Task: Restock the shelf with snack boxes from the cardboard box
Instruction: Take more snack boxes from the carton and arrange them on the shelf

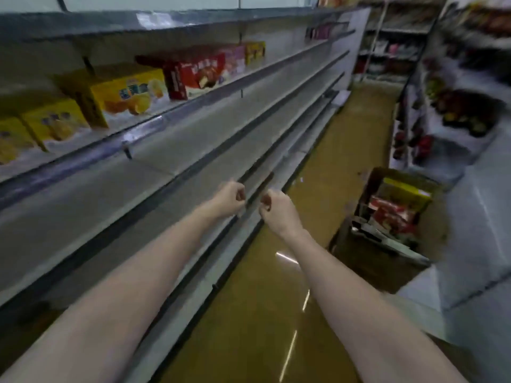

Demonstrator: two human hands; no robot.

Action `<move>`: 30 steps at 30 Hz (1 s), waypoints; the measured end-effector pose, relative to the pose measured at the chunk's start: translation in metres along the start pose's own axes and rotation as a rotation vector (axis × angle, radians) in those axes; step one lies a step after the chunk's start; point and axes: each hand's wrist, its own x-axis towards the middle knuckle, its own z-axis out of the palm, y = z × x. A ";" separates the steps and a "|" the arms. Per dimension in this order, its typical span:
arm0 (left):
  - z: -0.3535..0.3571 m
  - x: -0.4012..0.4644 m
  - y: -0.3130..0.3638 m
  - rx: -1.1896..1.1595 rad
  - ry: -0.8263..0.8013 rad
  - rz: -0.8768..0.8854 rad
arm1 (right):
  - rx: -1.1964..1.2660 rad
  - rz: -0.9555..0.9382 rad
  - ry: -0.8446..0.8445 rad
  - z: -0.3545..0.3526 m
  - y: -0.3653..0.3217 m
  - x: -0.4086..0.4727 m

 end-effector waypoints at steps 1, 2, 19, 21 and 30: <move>0.017 0.010 0.021 -0.027 -0.008 0.017 | 0.016 0.042 0.013 -0.010 0.023 -0.005; 0.036 0.020 0.040 -0.042 -0.008 0.032 | 0.025 0.077 0.028 -0.020 0.046 -0.011; 0.248 0.111 0.244 -0.177 -0.226 0.238 | 0.161 0.689 0.213 -0.104 0.300 -0.092; 0.263 0.132 0.257 -0.156 -0.232 0.256 | 0.209 0.753 0.248 -0.107 0.316 -0.085; 0.327 0.262 0.286 -0.167 -0.347 0.333 | 0.193 0.900 0.277 -0.117 0.412 -0.005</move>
